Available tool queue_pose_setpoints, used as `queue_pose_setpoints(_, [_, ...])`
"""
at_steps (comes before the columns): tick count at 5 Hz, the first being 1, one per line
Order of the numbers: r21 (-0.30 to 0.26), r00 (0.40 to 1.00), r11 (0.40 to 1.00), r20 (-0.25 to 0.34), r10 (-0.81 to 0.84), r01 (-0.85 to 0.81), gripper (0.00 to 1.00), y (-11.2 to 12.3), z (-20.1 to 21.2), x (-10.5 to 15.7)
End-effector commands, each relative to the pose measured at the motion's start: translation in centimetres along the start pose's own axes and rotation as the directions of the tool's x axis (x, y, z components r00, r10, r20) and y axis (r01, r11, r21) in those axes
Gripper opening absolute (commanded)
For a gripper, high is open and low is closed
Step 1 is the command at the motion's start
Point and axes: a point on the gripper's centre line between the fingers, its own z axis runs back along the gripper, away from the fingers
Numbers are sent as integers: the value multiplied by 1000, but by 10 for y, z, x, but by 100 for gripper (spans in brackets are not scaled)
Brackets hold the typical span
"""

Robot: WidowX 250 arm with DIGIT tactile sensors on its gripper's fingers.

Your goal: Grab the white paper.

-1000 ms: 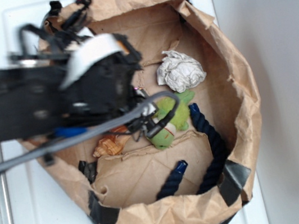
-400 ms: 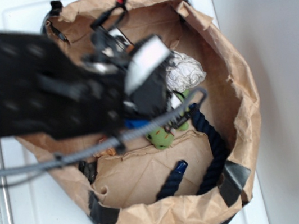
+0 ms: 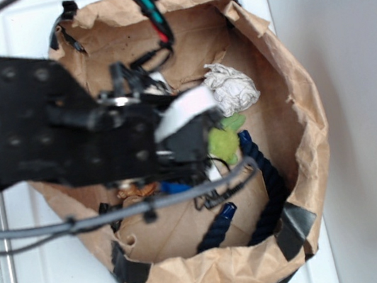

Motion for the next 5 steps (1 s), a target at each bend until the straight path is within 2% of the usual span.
queue_pose_setpoints(1, [8,999,1000,29,21,-22,100,-3,-1,35])
queue_pose_setpoints(2, [12,998,998,21,59,-59,100,-6,-6,50])
queue_pose_setpoints(3, [14,998,998,5,62,-63,100,-5,-8,52])
queue_pose_setpoints(5, [59,998,997,-16,54,-53,100,2,-23,58])
